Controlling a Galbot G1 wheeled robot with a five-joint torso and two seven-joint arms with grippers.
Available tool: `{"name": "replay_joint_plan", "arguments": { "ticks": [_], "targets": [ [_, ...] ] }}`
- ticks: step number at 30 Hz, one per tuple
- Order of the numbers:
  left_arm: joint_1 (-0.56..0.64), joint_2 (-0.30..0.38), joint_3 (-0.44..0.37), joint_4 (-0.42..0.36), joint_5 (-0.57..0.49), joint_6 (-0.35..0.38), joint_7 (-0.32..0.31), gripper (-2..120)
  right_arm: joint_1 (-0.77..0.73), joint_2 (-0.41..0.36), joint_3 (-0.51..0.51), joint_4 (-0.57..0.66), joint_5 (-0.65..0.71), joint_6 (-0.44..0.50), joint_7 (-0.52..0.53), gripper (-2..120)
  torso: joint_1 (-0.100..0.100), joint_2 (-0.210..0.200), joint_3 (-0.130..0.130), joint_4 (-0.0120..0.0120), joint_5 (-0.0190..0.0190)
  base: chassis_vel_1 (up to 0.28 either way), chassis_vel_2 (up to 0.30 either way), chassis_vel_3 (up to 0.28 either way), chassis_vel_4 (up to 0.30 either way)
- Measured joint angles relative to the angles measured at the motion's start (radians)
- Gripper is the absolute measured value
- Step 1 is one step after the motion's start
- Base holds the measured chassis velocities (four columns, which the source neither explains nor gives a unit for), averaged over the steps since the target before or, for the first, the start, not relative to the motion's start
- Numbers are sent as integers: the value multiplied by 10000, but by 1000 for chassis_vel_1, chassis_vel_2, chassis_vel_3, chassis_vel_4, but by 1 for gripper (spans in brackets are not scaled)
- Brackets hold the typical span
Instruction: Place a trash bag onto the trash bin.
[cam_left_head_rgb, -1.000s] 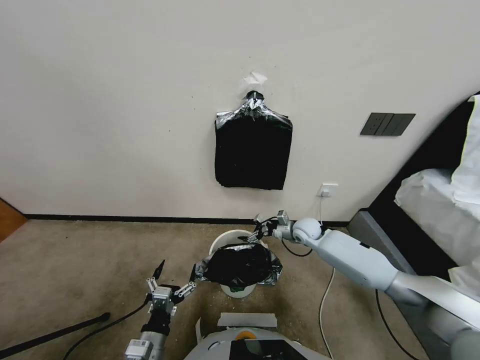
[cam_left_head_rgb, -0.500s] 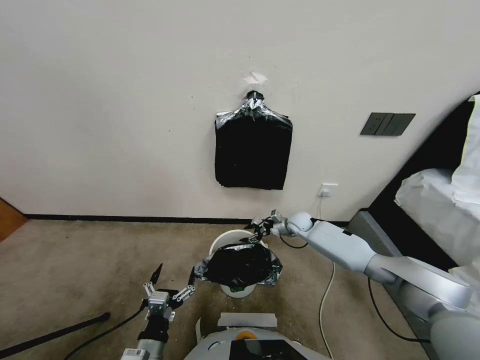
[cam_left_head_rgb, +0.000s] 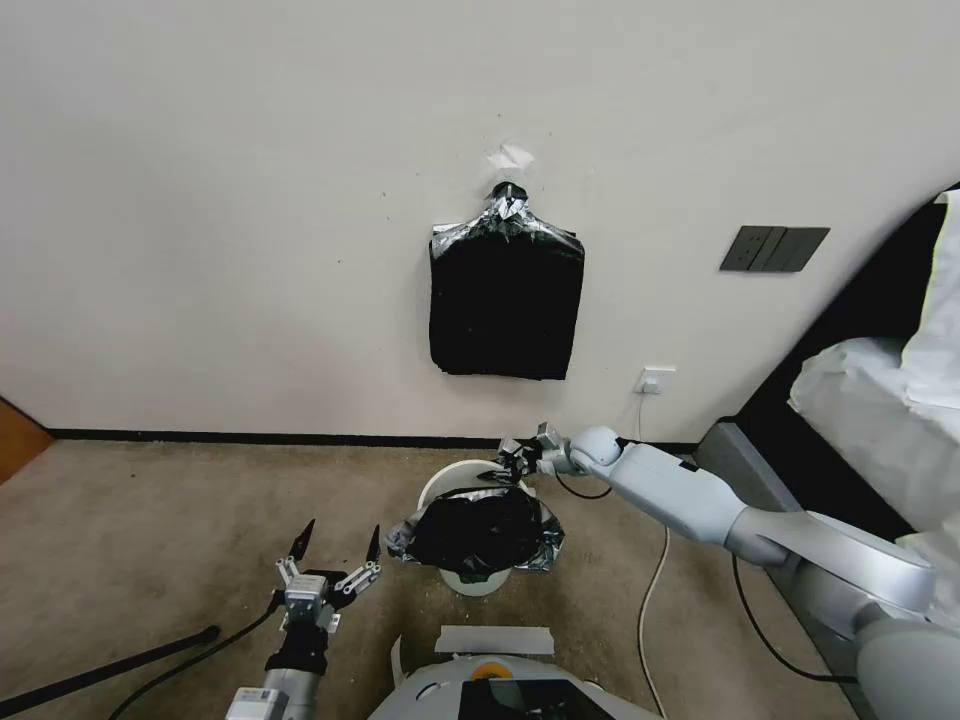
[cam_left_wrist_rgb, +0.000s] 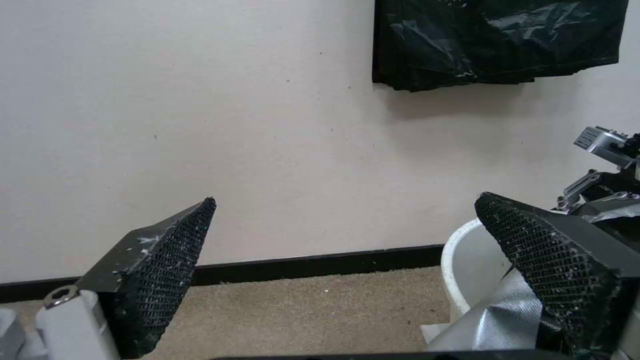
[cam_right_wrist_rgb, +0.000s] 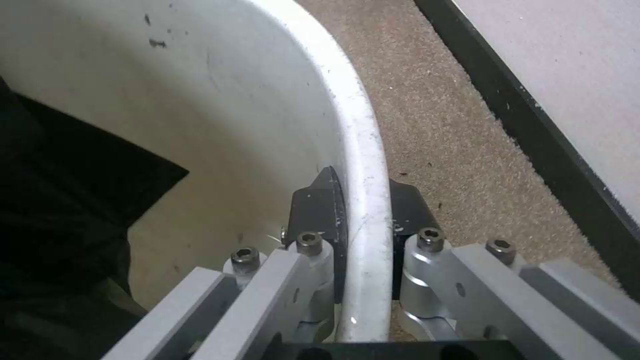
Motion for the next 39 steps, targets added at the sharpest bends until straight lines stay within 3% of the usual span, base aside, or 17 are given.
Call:
{"name": "replay_joint_plan", "arguments": {
  "ticks": [11,14,16,19,21,26,28,31,33,34,39],
  "targets": [
    [-77,10,69,-67,-23,-1,-11,100,-668,-943,384,1885,1168,-508,1870,4,0,0,1,1,3,0,0,0,0],
    [-167,61,106,-69,-90,23,-11,100,-1457,-1520,945,3201,1861,-1106,3548,4,0,-1,0,-1,2,0,0,0,0],
    [-209,70,116,-69,-117,40,-12,100,-1658,-1618,1080,3427,1985,-1269,4027,4,0,-1,0,0,2,0,0,0,0],
    [-336,123,204,-69,-177,138,-16,100,-2461,-1827,1799,4124,2626,-1795,5849,4,0,-1,1,-4,3,0,0,0,0],
    [-354,146,237,-69,-179,149,-16,100,-2667,-1827,2064,4322,2884,-1984,6370,4,0,-1,0,-2,2,0,0,0,0],
    [-468,225,333,-34,-214,192,-20,100,-3870,-1658,3560,5390,4058,-2669,8811,4,0,0,0,1,-1,0,0,0,0],
    [-489,233,351,-30,-232,203,-21,100,-4043,-1622,3739,5520,4167,-2703,9092,4,0,0,0,1,1,0,0,0,0],
    [-623,282,424,-1,-292,289,-24,100,-5229,-1235,4774,6390,4817,-2722,10994,4,0,-1,0,-2,-2,0,0,0,0],
    [-623,282,424,-1,-292,289,-24,100,-5229,-1235,4774,6390,4817,-2722,10994,4,0,-1,0,-2,-2,0,0,0,0],
    [-694,302,462,14,-330,350,-33,100,-5954,-788,5307,6723,4908,-2473,11827,4,0,0,0,0,1,0,0,0,0],
    [-779,385,491,12,-370,430,-36,100,-6935,96,6209,7315,5057,-1919,13242,4,0,-1,0,1,-1,0,0,0,0]
  ]
}}
